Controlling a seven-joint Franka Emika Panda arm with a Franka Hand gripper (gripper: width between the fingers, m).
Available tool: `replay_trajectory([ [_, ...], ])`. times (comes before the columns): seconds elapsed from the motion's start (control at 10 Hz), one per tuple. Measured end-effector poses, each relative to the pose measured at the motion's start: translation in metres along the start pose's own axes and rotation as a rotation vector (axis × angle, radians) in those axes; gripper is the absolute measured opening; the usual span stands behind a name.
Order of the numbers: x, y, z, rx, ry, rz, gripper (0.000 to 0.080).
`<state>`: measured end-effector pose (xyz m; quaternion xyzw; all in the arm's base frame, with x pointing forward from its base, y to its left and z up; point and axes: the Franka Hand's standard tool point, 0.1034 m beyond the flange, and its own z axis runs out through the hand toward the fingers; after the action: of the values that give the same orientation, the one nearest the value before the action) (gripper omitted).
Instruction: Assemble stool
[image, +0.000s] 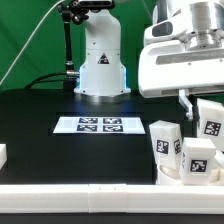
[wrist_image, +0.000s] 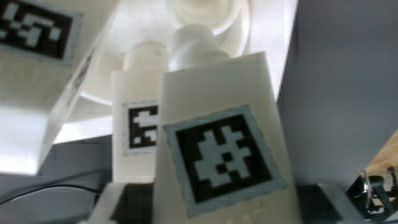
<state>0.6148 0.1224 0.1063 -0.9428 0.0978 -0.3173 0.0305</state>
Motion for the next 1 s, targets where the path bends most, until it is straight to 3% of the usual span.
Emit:
replay_trajectory([
  [0.5, -0.004, 0.004, 0.000, -0.006, -0.001, 0.006, 0.0327],
  [1.0, -0.013, -0.002, 0.004, -0.001, -0.017, -0.001, 0.0327],
])
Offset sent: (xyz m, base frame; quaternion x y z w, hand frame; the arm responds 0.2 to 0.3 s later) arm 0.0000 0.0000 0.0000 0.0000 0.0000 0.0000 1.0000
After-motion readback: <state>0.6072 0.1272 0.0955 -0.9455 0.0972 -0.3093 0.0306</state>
